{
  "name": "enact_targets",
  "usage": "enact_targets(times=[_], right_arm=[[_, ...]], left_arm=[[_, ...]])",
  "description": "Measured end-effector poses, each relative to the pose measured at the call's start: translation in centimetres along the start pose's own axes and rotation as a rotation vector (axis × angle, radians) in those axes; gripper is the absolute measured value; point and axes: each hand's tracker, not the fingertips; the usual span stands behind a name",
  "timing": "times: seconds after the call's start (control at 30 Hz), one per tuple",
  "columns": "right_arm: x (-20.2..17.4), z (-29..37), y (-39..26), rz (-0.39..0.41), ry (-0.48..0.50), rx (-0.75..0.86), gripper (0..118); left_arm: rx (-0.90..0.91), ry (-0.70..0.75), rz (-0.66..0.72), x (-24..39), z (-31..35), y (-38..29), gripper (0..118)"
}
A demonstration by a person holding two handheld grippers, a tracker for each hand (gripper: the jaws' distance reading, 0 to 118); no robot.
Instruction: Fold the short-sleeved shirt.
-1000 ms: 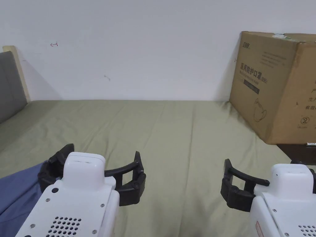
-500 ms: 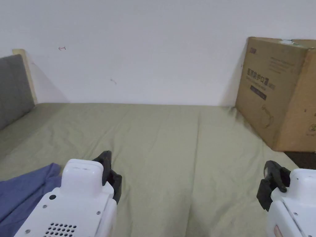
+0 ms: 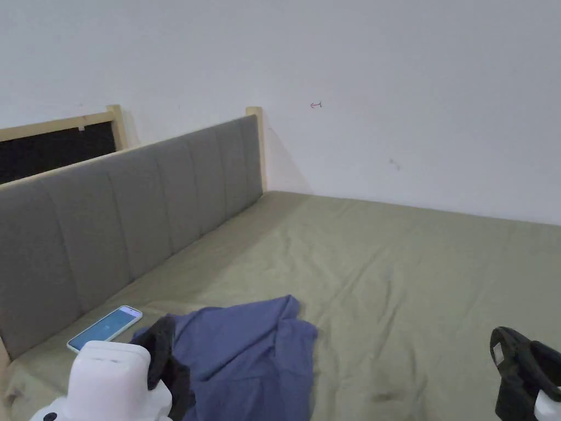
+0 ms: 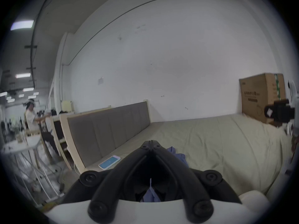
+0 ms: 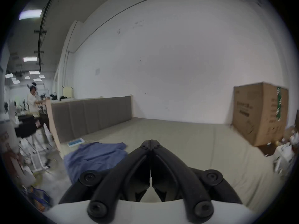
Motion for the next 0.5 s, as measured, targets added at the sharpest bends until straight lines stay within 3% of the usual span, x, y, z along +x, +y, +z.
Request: enact_targets(times=[0.13,0.2,0.3,0.33,0.37,0.43,0.47,0.5], right_arm=[[1.8,-0.7,0.1,-0.069,-0.009,-0.056,0],[3.1,-0.7,-0.3,-0.083,-0.035,-0.101,0],[4.3,-0.4,-1.6,0.059,-0.09,-0.142,0],[4.6,-0.2,-2.0,0.101,-0.109,-0.173,0],[5.1,-0.1,-2.6,0.12,-0.118,-0.205,0],[6.2,0.3,-3.1,0.106,-0.116,-0.252,0],[6.8,0.6,-3.3,0.088,-0.117,-0.274,0],[7.5,0.7,-3.5,0.073,-0.12,-0.292,0]], left_arm=[[-0.085,-0.068,0.163,-2.1,-6.0,1.9,0],[-0.348,-0.192,0.193,-3.4,-13.6,2.2,0],[-0.924,-0.561,0.318,-4.5,-25.6,-2.5,2],[-1.036,-0.568,0.375,-3.9,-27.8,-4.3,17],[-1.09,-0.514,0.403,-3.7,-29.9,-6.4,40],[-1.101,-0.358,0.279,-2.8,-32.9,-9.1,110],[-1.08,-0.32,0.182,-2.5,-34.5,-10.8,118],[-1.064,-0.312,0.107,-1.9,-35.4,-11.9,112]])
